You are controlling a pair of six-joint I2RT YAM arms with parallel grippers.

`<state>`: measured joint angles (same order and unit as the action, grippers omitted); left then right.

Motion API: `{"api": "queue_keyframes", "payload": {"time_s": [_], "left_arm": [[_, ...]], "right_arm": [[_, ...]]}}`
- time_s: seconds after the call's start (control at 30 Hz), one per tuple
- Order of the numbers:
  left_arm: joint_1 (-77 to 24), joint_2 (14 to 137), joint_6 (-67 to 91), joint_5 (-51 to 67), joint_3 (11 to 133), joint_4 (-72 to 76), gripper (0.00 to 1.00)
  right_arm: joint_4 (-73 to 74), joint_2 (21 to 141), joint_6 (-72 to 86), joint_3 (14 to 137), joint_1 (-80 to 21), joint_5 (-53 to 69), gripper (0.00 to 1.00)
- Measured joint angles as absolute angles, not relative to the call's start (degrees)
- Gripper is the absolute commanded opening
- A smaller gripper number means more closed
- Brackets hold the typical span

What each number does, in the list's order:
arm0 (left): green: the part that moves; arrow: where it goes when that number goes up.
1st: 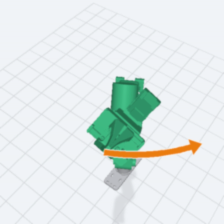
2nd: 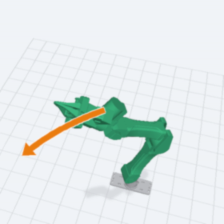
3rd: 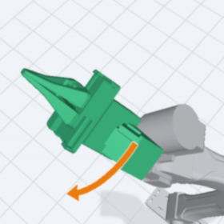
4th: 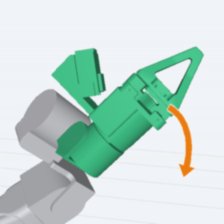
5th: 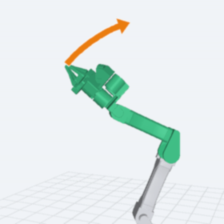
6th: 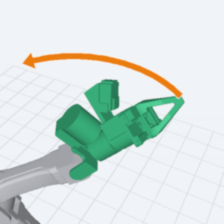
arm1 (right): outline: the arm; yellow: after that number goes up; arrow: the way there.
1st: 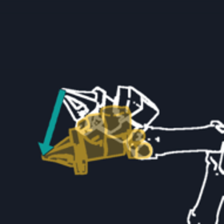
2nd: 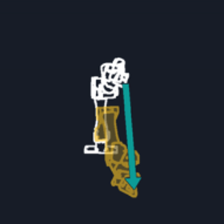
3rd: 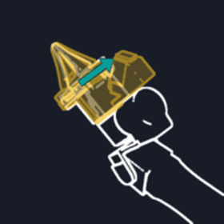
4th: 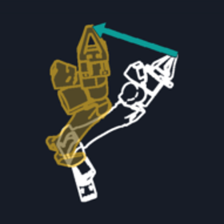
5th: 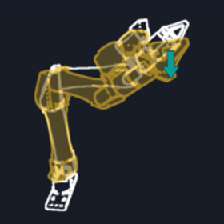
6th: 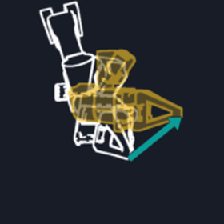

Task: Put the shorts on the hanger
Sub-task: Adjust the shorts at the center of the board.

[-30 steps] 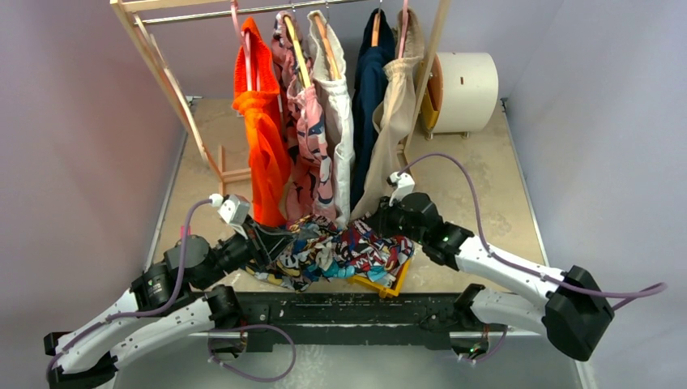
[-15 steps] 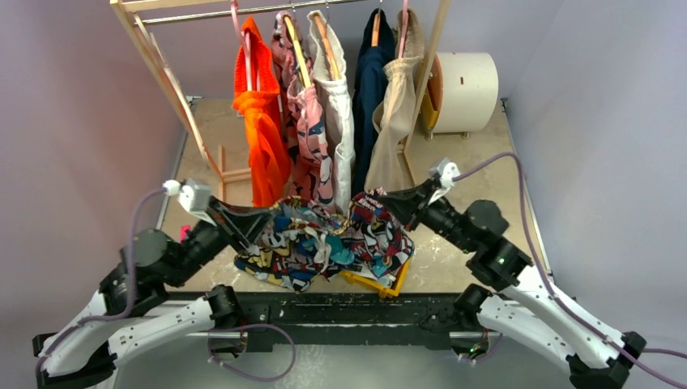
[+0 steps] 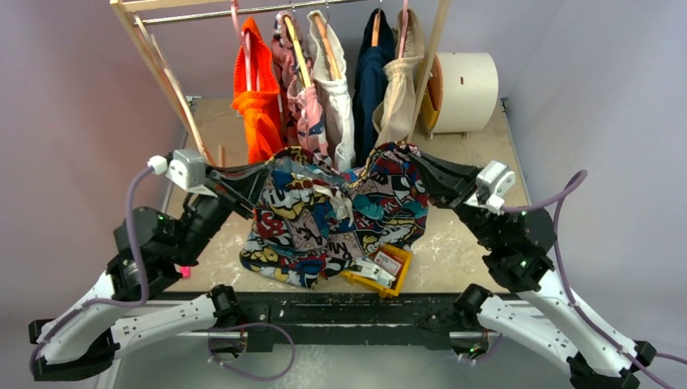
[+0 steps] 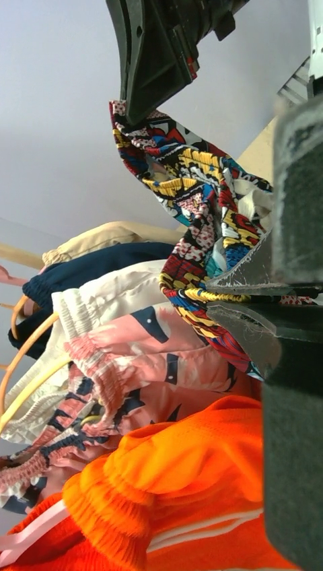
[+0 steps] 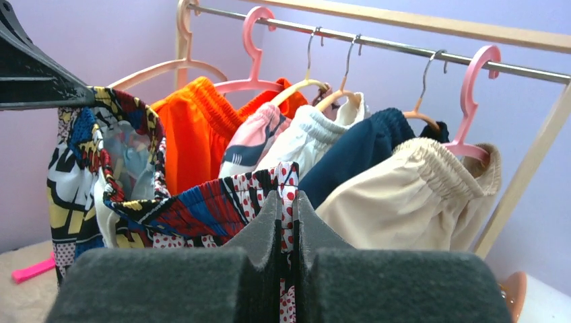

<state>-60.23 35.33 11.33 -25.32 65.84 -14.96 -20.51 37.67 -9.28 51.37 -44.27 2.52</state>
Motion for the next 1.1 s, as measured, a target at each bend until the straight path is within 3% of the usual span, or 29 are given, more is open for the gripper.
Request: {"api": "queue_keyframes", "payload": {"time_s": [0.43, 0.57, 0.7, 0.93, 1.03, 1.1], "left_arm": [[-60.2, 17.8, 23.4, -23.4, 34.7, -8.8, 0.00], [-60.2, 17.1, 27.6, -22.0, 29.4, -7.8, 0.00], [-60.2, 19.9, 30.0, -20.2, 27.1, -6.8, 0.00], [-60.2, 24.4, 31.3, -18.4, 26.3, -6.2, 0.00], [-60.2, 23.7, 31.3, -18.5, 26.3, -6.2, 0.00], [-60.2, 23.2, 30.9, -18.5, 26.6, -6.7, 0.00]], "right_arm": [[-25.6, 16.6, 0.3, 23.4, -44.3, 4.1, 0.00], [-25.2, 13.3, 7.4, 20.0, -44.2, 4.2, 0.00], [-22.8, 11.5, 13.9, 17.7, -44.2, 4.3, 0.08], [-16.0, 8.2, 18.2, 18.0, -44.2, 3.2, 0.40], [-12.7, 7.9, 18.8, 19.9, -44.2, 1.9, 0.67], [-10.2, 7.9, 19.2, 22.0, -44.2, 1.1, 0.72]]}}
